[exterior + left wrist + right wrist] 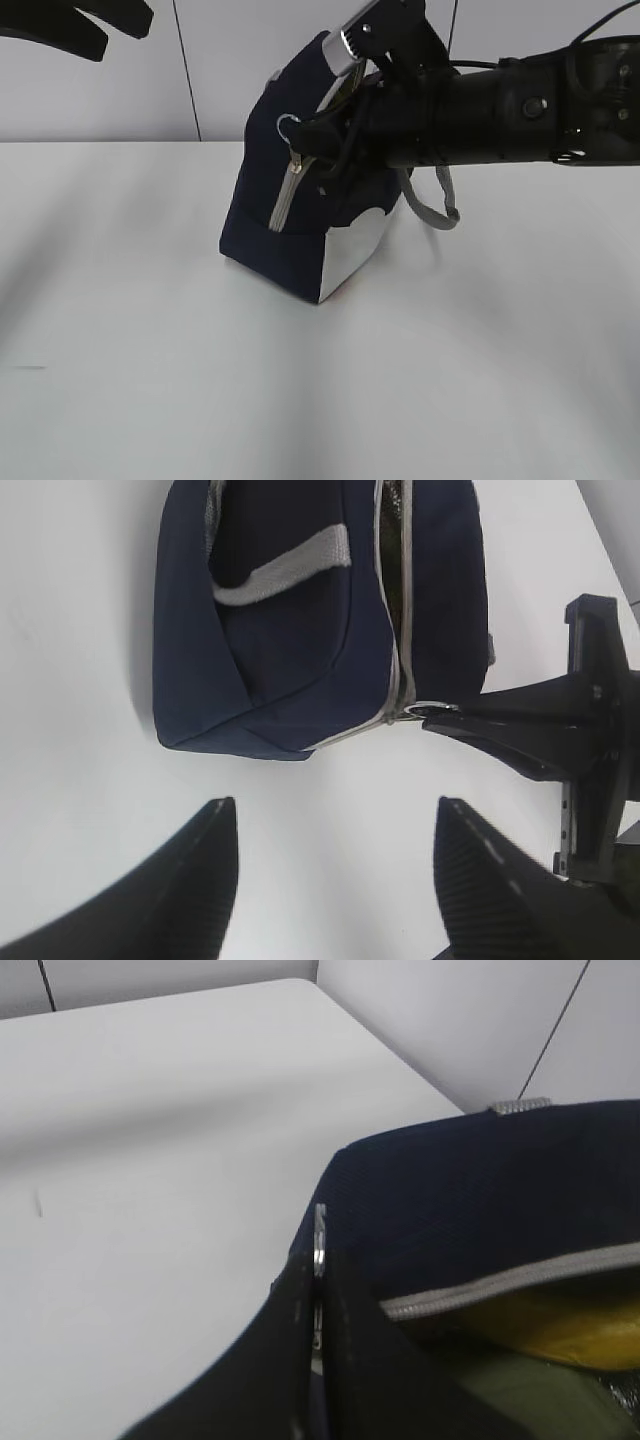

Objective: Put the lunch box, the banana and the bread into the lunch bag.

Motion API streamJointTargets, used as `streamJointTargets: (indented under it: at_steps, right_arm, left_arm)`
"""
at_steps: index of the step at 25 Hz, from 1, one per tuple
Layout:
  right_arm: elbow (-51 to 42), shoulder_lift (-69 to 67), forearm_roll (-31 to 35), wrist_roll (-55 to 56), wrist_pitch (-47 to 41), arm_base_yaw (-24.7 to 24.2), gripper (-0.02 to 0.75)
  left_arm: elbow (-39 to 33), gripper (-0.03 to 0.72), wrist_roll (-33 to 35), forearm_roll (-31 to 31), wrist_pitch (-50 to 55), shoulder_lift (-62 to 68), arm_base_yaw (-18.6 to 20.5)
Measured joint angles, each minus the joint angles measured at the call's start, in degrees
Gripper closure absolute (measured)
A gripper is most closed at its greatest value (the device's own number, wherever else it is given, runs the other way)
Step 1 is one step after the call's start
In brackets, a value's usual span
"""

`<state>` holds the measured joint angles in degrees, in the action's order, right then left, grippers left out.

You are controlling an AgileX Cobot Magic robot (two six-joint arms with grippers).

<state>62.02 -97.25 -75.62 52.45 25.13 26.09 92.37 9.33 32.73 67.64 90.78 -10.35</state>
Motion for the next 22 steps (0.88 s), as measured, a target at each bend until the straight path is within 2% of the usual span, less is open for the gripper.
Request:
streamJointTargets:
  at_steps: [4,12,18,22]
  right_arm:
    - [0.1,0.1,-2.8,6.6,-4.1,0.0,0.732]
    - [0.1,0.2,-2.8,15.0,-15.4,0.0,0.732]
    - [0.7,0.2,-2.9,17.4,-11.9,0.0,0.732]
    - [3.4,0.2,-3.4,18.1,-10.0,0.0,0.732]
  left_arm:
    - [0.0,0.244,0.5,0.6,-0.2,0.1,0.0]
    - [0.0,0.244,0.8,1.5,-1.8,0.1,0.0]
    - [-0.1,0.244,1.3,1.6,-2.0,0.7,0.0]
    - [-1.8,0.244,4.0,1.6,-2.8,0.7,0.0]
